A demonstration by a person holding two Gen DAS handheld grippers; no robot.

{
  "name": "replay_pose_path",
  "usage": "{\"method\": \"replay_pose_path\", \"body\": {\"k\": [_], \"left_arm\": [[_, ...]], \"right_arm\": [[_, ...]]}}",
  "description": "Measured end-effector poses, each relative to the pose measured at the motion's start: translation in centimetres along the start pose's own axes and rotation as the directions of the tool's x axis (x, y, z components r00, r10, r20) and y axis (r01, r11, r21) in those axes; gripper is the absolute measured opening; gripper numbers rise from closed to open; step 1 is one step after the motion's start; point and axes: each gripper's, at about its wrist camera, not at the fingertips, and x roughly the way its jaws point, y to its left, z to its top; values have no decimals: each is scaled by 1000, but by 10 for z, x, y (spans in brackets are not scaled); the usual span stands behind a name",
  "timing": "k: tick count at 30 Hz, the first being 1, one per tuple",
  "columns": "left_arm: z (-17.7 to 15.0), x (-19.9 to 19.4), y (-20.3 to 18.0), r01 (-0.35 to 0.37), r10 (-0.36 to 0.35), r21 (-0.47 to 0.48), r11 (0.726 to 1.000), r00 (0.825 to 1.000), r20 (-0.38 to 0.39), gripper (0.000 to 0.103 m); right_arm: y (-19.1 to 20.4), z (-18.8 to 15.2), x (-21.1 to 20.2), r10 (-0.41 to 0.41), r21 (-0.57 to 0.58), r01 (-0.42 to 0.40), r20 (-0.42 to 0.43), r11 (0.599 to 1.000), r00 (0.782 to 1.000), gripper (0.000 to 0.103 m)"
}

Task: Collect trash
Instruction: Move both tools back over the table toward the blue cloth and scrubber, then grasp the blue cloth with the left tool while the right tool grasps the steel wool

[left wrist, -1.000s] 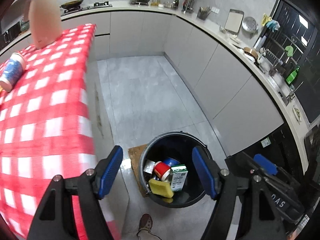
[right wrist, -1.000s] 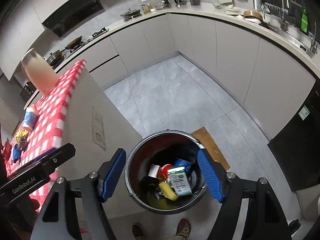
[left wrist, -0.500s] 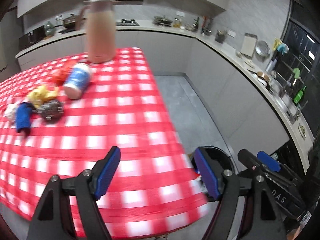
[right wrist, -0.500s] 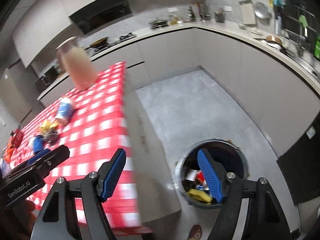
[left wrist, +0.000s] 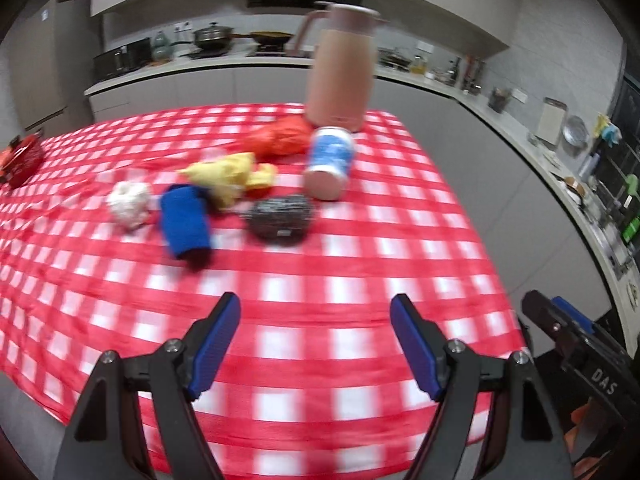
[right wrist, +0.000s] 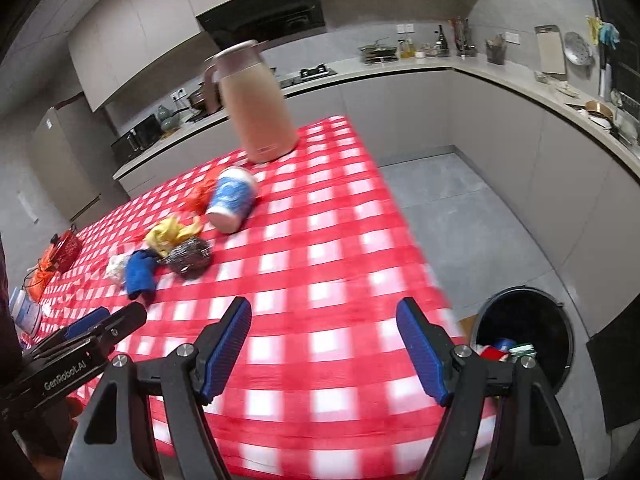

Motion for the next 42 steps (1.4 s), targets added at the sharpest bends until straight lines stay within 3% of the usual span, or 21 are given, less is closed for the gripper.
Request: {"method": "replay_pose_path", "body": {"k": [8, 17, 24, 42], "left_arm": [[9, 10, 47, -64, 64, -69, 996, 998, -3, 78], [14, 23, 70, -139, 137, -122, 983, 990, -21, 78], [19, 33, 91, -157, 152, -153, 976, 987, -41, 78], [73, 107, 133, -7, 3, -58, 998, 997, -82, 78]], "right_arm": [[50, 2, 25, 44, -69, -47, -48, 996, 998, 77], [66, 16, 59, 125, -120, -134, -83, 984, 989, 77], [81, 20, 84, 155, -130, -170, -118, 977, 981, 77], [145, 38, 149, 66, -86, -78, -137, 993, 988, 77]]}}
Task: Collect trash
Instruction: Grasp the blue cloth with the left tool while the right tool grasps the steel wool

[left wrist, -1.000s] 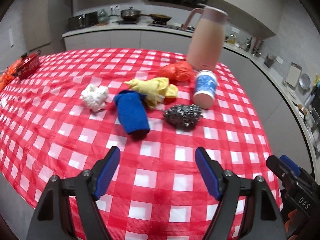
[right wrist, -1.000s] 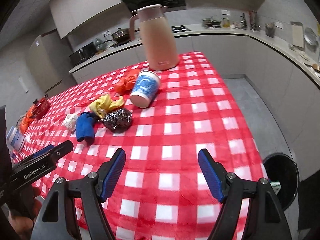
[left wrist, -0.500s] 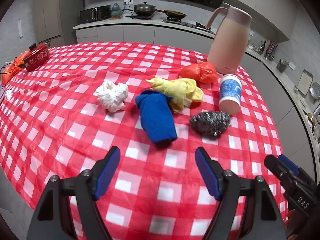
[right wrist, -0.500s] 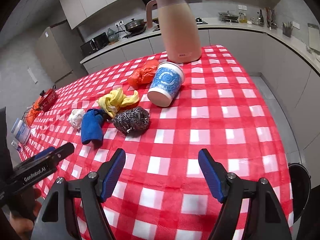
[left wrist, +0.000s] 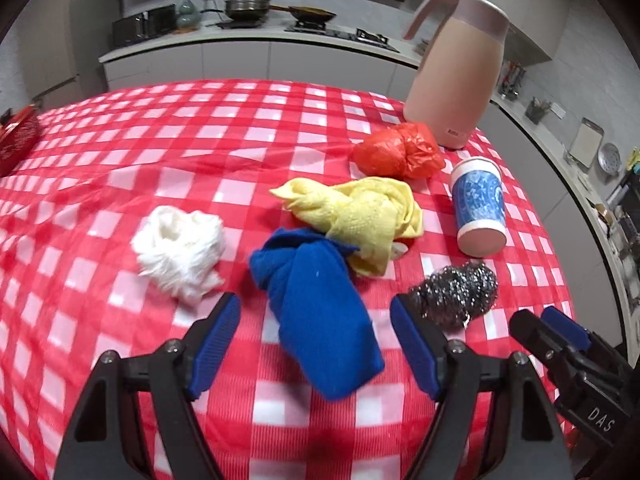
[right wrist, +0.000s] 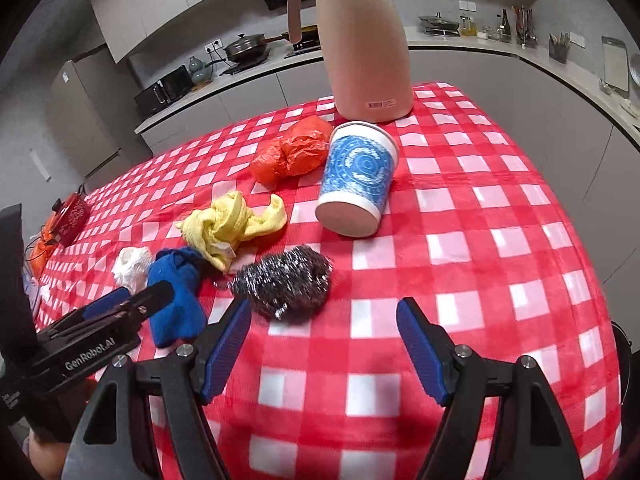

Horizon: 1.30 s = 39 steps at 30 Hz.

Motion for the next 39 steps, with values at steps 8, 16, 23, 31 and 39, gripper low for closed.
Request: {"method": "replay_pose_path", "body": {"k": [8, 16, 23, 31, 39], "left_arm": [[2, 31, 13, 22, -20, 32, 999, 998, -54, 72], [-2, 35, 14, 60, -56, 79, 995, 997, -51, 43], [-1, 36, 14, 74, -70, 84, 994, 996, -50, 39], [-3, 29, 13, 86, -83, 68, 994, 996, -36, 36], [-9, 6, -2, 88, -88, 77, 993, 996, -6, 36]], "right_arm": [[14, 10, 31, 8, 13, -8, -38, 1000, 999, 77], [24, 8, 56, 26, 11, -25, -73, 1000, 997, 77], [30, 4, 69, 63, -3, -64, -94, 998, 994, 60], [28, -2, 53, 82, -20, -83, -57, 996, 995, 42], [7, -3, 24, 84, 1, -84, -11, 996, 996, 41]]}}
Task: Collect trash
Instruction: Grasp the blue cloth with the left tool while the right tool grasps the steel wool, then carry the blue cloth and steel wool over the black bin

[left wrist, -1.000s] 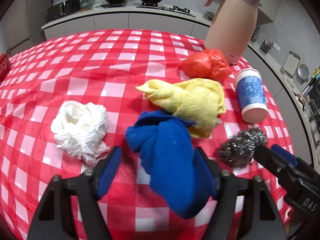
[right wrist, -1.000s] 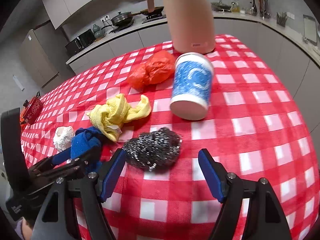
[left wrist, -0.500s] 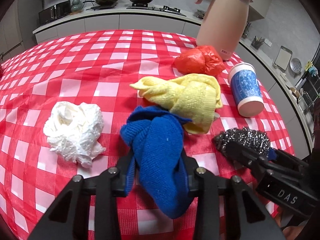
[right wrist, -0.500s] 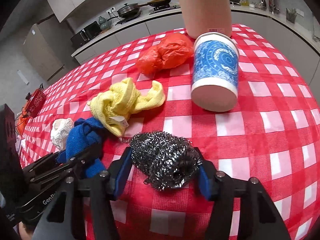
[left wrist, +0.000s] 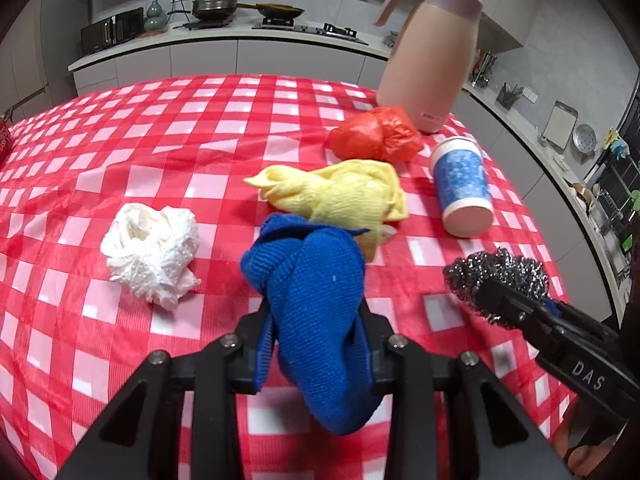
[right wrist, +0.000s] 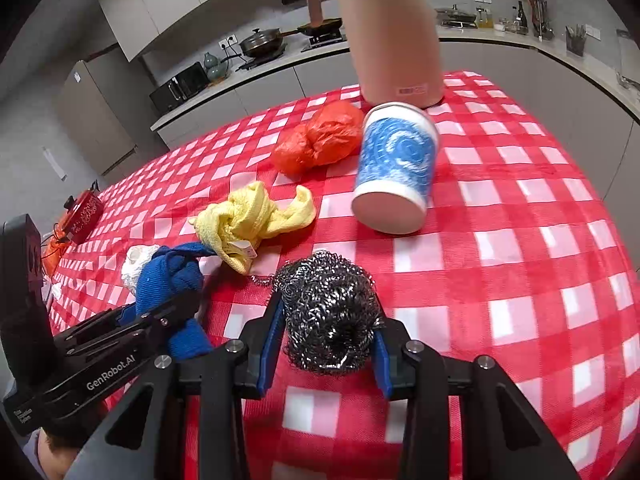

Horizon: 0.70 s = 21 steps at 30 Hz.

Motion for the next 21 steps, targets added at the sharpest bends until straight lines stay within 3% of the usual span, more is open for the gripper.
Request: {"method": "replay_pose_path", "body": {"k": [12, 21], "left_arm": [[-17, -26, -54, -6, 5, 16, 1000, 999, 41, 36], [-32, -36, -103, 30, -32, 53, 998, 998, 45, 36]], "right_arm": [[-42, -15, -52, -10, 21, 9, 37, 1000, 999, 41], [-81, -29, -91, -25, 50, 22, 70, 998, 997, 41]]}}
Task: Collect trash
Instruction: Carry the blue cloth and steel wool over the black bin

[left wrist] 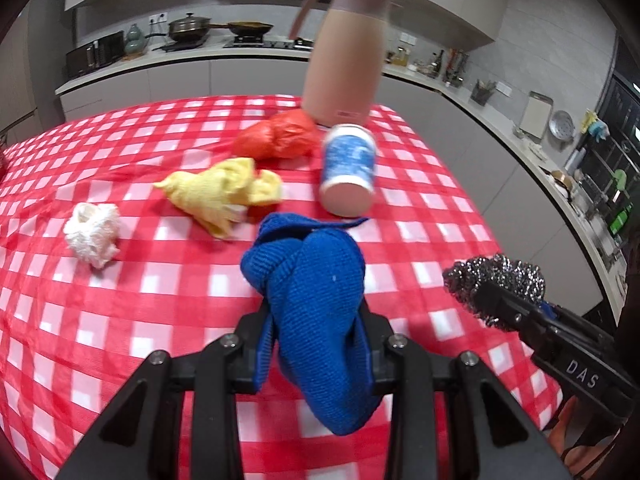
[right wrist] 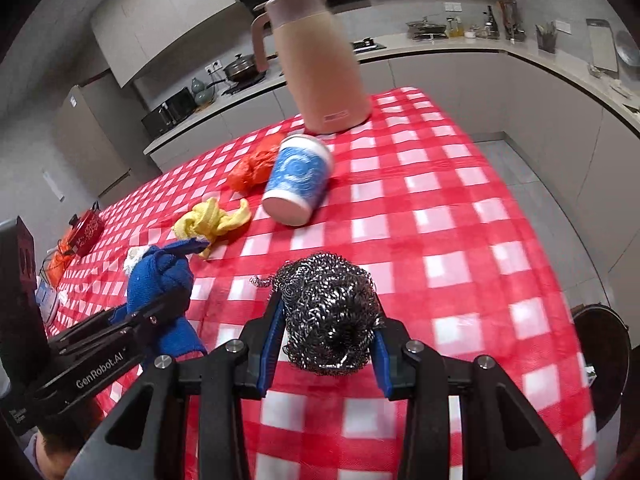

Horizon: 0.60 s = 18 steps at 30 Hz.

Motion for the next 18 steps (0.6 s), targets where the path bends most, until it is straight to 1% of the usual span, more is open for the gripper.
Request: {"method": "replay_pose_path", "body": {"k": [5, 9, 11, 16, 18], "left_arm": [[2, 3, -16, 70, -69, 62, 996, 998, -10, 36], [6, 8, -26, 128, -126, 122, 984, 992, -21, 36], [5, 11, -32, 148, -145, 138, 979, 989, -29, 36], [-2, 14, -51, 183, -176, 155, 971, 983, -57, 36], [-5, 14, -66, 190, -183, 166, 968, 981, -60, 36]], "right_arm": [[-13, -5, -12, -39, 49, 38, 19, 998, 999, 41], [-15, -11, -17, -90, 100, 87, 26, 991, 996, 41], [-17, -16, -21, -119, 122, 114, 30, 986, 992, 41], [-37, -24, -35, -153, 185, 144, 37, 972, 988, 41], [-47, -25, -43, -159, 203, 146, 47, 968, 986, 41]]}}
